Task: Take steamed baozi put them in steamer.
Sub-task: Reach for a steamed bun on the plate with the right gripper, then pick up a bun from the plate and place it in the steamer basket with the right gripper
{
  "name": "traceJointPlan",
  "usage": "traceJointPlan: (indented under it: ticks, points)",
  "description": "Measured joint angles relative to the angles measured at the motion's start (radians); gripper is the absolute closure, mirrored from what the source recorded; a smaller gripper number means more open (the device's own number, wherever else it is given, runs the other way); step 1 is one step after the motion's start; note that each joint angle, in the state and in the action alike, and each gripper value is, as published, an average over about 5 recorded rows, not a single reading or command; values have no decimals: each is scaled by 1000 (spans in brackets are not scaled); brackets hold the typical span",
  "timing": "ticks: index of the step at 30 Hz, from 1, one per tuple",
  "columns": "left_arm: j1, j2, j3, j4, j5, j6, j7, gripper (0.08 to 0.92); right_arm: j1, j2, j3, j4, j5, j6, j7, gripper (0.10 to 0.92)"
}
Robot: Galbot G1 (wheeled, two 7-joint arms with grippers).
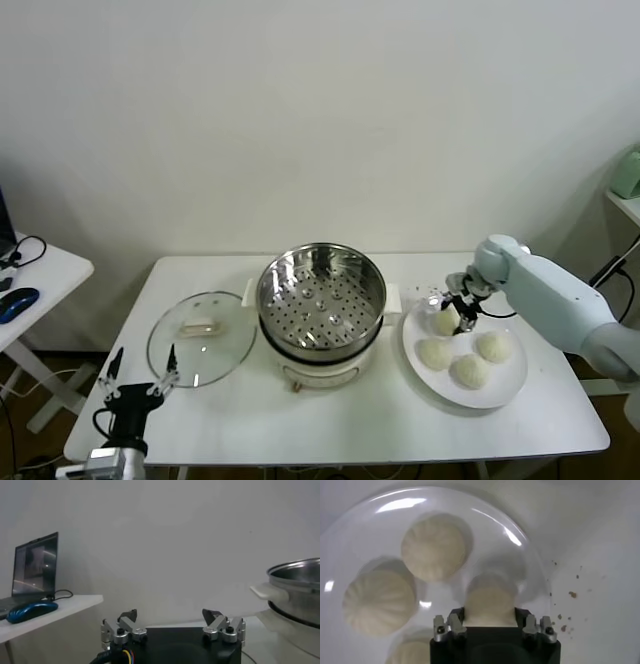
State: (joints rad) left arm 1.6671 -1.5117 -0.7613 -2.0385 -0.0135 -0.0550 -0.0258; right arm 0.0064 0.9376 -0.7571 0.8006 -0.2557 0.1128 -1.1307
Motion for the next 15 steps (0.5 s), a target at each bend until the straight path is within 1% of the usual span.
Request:
traceJointPlan:
  ticks: [7,15]
  points:
    - [1,0,-2,-1,0,1,-1,177,26,-15,-6,27,2,16,-9,372]
    - [8,2,-2,-4,3,-1,3,177,135,-43,-66,123,12,67,-28,370]
